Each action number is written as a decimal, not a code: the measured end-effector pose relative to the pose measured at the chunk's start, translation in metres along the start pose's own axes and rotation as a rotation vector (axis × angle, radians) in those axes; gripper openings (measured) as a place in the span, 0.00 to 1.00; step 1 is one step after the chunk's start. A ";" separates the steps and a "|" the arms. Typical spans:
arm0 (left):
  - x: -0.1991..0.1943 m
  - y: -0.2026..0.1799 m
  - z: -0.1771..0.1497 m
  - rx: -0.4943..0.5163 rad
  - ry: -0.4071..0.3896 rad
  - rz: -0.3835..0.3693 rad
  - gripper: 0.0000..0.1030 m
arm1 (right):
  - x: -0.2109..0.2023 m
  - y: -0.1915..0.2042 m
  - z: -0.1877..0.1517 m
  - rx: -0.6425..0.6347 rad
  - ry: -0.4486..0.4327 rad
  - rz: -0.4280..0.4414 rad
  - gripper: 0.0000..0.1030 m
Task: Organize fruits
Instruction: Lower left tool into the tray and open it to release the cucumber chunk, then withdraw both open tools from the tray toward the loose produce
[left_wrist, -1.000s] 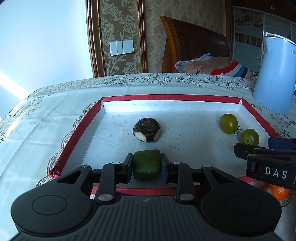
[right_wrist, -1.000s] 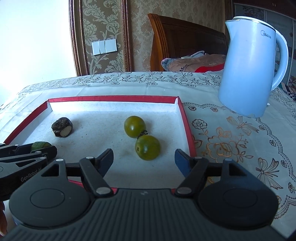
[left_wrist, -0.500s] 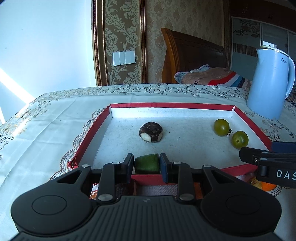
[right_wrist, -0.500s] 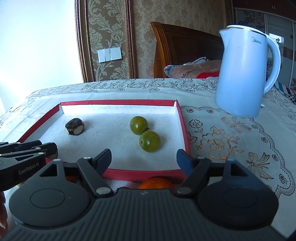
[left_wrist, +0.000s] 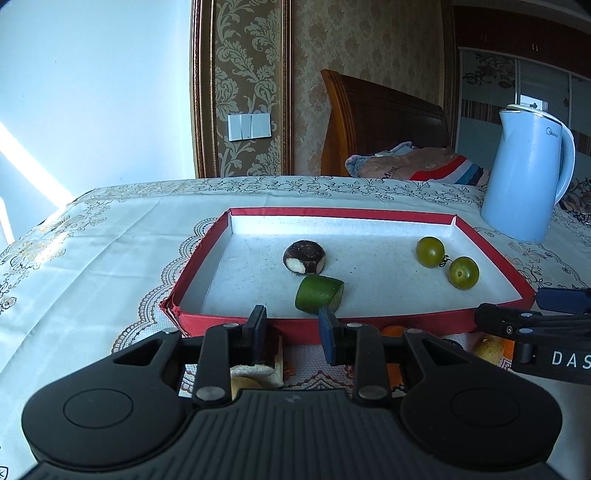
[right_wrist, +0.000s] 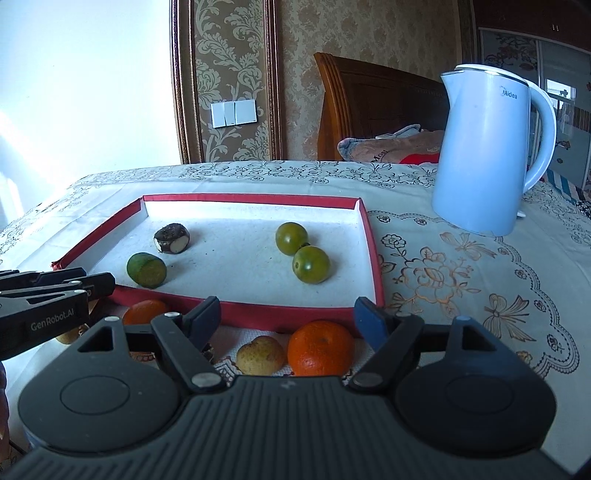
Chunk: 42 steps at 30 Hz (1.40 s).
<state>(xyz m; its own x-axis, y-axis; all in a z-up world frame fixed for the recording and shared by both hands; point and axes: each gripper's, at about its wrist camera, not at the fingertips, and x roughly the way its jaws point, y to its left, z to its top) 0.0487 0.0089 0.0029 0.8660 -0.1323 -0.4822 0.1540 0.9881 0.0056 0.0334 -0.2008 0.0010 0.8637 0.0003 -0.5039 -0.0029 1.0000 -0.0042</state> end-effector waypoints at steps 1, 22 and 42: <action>-0.001 0.001 -0.001 -0.002 0.001 -0.001 0.29 | -0.001 0.000 -0.001 0.000 0.003 0.000 0.76; -0.026 0.016 -0.025 0.007 0.015 0.018 0.45 | -0.026 -0.006 -0.029 0.001 0.036 0.030 0.79; -0.027 0.030 -0.026 -0.028 0.038 0.016 0.52 | -0.030 -0.019 -0.034 0.058 0.034 0.018 0.81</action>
<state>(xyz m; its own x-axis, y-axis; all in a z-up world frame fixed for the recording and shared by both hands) 0.0175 0.0446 -0.0063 0.8496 -0.1139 -0.5150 0.1265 0.9919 -0.0106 -0.0096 -0.2203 -0.0133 0.8461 0.0187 -0.5326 0.0120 0.9985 0.0542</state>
